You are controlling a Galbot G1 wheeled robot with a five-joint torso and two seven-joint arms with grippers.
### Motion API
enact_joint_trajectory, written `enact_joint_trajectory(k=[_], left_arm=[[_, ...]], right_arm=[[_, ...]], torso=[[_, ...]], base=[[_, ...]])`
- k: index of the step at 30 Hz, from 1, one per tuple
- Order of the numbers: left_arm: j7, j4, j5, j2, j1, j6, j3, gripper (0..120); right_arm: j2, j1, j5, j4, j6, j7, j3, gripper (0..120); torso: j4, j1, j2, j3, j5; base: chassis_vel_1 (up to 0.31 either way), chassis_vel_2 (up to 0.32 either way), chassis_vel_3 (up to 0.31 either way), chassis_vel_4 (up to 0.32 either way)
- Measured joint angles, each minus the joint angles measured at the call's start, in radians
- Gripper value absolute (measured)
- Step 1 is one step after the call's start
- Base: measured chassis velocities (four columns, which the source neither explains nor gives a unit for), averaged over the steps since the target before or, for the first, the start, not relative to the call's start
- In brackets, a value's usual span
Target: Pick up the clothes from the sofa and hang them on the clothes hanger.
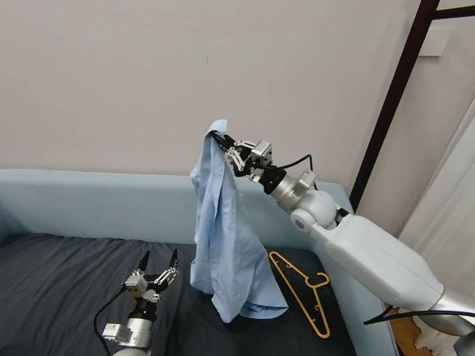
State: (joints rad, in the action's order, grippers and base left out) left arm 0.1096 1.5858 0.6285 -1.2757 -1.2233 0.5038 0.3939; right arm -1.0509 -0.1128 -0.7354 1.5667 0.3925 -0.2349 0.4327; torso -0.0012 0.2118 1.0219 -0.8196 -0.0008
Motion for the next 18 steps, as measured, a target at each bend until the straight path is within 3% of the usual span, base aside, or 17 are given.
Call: enact_joint_trajectory(k=[7,18], left_arm=[[0.007,-0.080,-0.015,-0.042,0.071,0.005,-0.047,100],[0.058,-0.093,-0.008,-0.069,0.090,0.011,-0.093,100]], right_arm=[[-0.021,0.000,0.008,-0.022,0.001,0.002,0.003,0],[-0.012,-0.002,0.020,-0.025,-0.001,0.023,0.000,0]], torso=[[-0.0001,0.000,0.000,0.000,0.0001],[0.0001,0.000,0.000,0.000,0.0003]], base=[[0.000,0.000,0.000,0.000],[0.000,0.000,0.000,0.000]])
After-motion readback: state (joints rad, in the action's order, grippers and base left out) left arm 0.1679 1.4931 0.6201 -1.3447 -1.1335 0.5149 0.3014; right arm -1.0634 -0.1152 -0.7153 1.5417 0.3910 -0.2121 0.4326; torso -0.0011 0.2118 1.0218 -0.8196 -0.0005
